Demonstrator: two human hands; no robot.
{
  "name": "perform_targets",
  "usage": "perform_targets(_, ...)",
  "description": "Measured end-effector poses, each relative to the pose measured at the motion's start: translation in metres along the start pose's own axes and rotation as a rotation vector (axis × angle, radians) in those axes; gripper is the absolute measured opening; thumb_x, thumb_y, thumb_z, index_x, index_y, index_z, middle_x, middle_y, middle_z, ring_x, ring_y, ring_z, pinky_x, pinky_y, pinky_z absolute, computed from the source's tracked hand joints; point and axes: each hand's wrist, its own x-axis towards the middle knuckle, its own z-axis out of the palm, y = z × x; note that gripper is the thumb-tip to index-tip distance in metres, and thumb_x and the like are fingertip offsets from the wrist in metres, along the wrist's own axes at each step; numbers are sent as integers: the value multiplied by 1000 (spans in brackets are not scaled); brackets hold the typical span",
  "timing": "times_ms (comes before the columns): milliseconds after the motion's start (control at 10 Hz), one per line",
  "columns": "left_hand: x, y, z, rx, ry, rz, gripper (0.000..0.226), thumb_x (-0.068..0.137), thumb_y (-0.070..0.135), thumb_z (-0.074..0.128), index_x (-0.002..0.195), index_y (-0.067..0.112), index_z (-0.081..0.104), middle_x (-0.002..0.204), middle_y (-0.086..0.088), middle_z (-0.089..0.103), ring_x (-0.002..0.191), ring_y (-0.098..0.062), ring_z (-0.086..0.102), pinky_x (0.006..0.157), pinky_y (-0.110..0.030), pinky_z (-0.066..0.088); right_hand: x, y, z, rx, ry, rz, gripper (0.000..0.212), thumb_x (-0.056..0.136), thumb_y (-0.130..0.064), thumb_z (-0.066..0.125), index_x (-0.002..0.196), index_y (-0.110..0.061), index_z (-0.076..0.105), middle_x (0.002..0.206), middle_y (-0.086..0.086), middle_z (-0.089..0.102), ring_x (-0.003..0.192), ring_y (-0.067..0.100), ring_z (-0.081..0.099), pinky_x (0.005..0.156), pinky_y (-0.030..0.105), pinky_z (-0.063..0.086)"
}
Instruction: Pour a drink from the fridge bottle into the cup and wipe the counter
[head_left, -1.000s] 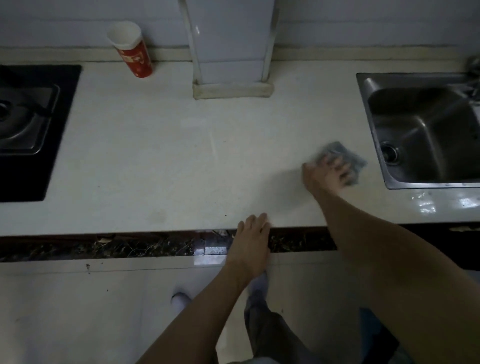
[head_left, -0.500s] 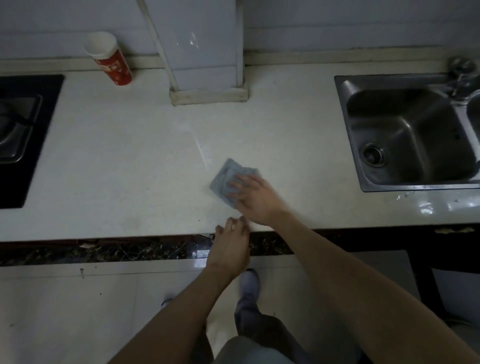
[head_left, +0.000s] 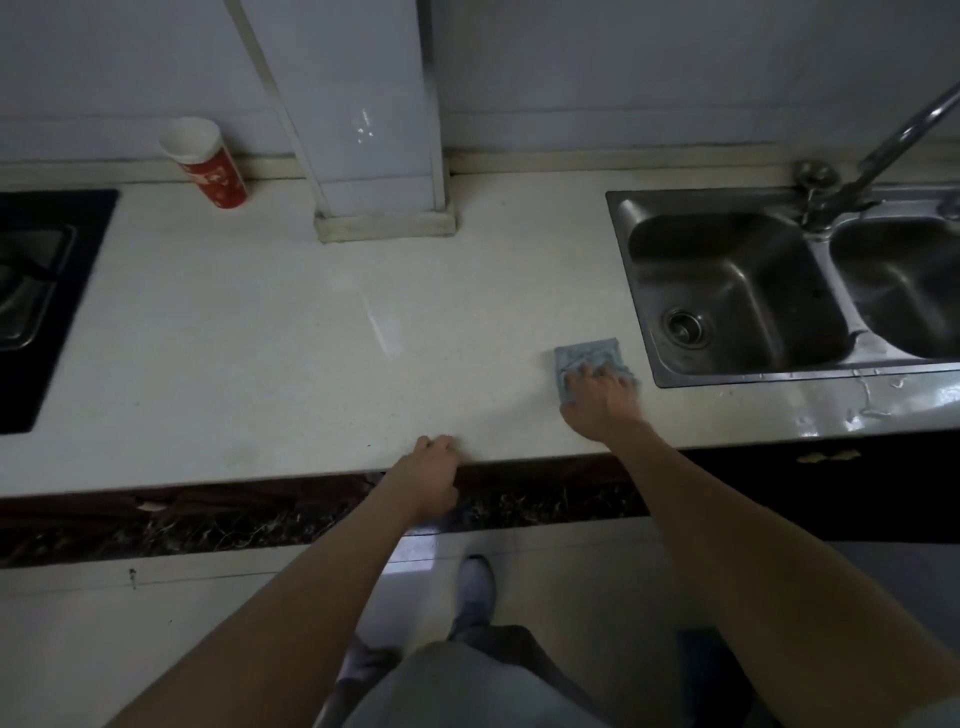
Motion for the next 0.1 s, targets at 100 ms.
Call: perform_targets(100, -7, -2, -24, -37, -7, 8, 43, 98, 20, 51, 137, 3, 50, 140, -16, 46, 131, -32, 44, 106, -41, 41, -5, -30, -39, 92, -64, 99, 36, 94, -25, 46, 123, -7, 57, 127, 15, 58, 112, 33, 57, 92, 40, 46)
